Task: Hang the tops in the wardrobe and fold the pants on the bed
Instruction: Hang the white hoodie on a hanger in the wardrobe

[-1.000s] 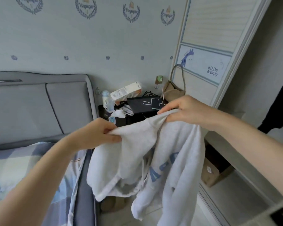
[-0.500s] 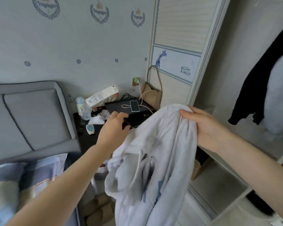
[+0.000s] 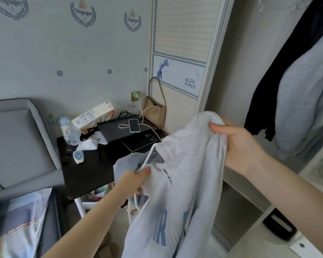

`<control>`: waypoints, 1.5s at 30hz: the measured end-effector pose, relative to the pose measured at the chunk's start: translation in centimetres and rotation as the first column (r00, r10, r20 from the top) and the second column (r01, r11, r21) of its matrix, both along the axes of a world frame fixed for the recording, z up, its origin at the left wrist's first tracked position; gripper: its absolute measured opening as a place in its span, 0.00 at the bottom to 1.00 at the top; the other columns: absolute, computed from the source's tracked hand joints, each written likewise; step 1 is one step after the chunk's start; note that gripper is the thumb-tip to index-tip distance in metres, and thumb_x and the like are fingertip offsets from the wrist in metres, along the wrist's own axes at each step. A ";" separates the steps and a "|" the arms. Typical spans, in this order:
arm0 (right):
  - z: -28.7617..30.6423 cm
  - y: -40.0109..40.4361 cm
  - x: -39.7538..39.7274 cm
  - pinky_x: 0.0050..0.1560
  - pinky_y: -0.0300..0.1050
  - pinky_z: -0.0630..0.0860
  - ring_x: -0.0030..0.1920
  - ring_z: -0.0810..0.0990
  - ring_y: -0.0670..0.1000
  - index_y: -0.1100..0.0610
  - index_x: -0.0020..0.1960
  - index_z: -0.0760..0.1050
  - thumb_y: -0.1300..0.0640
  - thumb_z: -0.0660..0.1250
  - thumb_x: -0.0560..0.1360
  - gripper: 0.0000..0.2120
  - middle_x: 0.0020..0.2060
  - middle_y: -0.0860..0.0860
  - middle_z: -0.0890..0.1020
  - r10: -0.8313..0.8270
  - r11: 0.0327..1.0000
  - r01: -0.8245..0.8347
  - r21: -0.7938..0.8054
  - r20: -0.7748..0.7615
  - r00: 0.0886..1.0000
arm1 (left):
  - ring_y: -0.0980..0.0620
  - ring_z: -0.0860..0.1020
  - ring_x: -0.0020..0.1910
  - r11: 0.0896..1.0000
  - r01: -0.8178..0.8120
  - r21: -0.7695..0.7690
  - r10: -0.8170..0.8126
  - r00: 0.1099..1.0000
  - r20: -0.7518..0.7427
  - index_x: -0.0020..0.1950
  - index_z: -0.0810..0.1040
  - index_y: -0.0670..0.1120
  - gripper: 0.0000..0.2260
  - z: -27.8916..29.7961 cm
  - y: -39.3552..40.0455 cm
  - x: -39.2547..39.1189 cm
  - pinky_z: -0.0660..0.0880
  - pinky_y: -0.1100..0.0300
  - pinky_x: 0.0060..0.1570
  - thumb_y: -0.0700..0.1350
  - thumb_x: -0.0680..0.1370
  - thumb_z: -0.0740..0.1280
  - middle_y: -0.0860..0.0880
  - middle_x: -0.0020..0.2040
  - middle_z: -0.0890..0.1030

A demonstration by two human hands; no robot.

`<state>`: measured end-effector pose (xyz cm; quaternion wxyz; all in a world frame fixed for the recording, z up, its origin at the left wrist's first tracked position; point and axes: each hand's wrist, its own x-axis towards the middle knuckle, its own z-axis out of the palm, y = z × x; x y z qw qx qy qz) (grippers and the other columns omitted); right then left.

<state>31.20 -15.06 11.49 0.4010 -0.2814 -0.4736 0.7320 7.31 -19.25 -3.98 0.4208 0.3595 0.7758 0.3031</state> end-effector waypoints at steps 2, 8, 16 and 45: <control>-0.1 0.9 1.1 0.51 0.44 0.80 0.49 0.83 0.53 0.61 0.58 0.78 0.63 0.63 0.72 0.15 0.47 0.55 0.84 -0.002 1.000 0.002 0.028 0.015 1.000 | 0.55 0.74 0.40 0.968 0.004 0.252 0.060 0.968 -0.244 0.51 0.72 0.47 0.15 0.3 1.1 0.6 0.72 0.59 0.41 0.57 0.75 0.70 0.50 0.46 0.75; -1.3 5.2 4.4 0.54 0.46 0.79 0.52 0.83 0.54 0.63 0.63 0.74 0.64 0.62 0.75 0.17 0.51 0.58 0.83 -0.056 0.998 0.056 -0.003 -0.015 0.998 | 0.41 0.83 0.41 0.801 -0.056 0.596 -0.055 0.985 0.166 0.37 0.75 0.38 0.10 3.3 3.0 2.8 0.79 0.51 0.47 0.35 0.79 0.62 0.39 0.37 0.82; -2.0 11.8 8.3 0.68 0.51 0.68 0.54 0.81 0.54 0.61 0.60 0.75 0.65 0.56 0.80 0.13 0.49 0.56 0.83 -0.091 0.996 0.091 0.019 0.030 0.995 | 0.49 0.82 0.41 0.778 0.157 0.608 -0.260 0.962 0.084 0.45 0.82 0.37 0.13 4.8 8.3 8.5 0.77 0.60 0.49 0.43 0.82 0.62 0.45 0.42 0.84; -9.0 20.9 25.8 0.32 0.42 0.63 0.29 0.67 0.52 0.56 0.29 0.63 0.61 0.64 0.53 0.10 0.26 0.53 0.67 0.022 0.993 0.054 -0.106 0.611 0.791 | 0.43 0.76 0.44 0.884 -0.366 0.290 0.005 0.627 0.779 0.38 0.70 0.41 0.10 7.4 23.7 18.8 0.79 0.53 0.44 0.32 0.77 0.55 0.41 0.43 0.73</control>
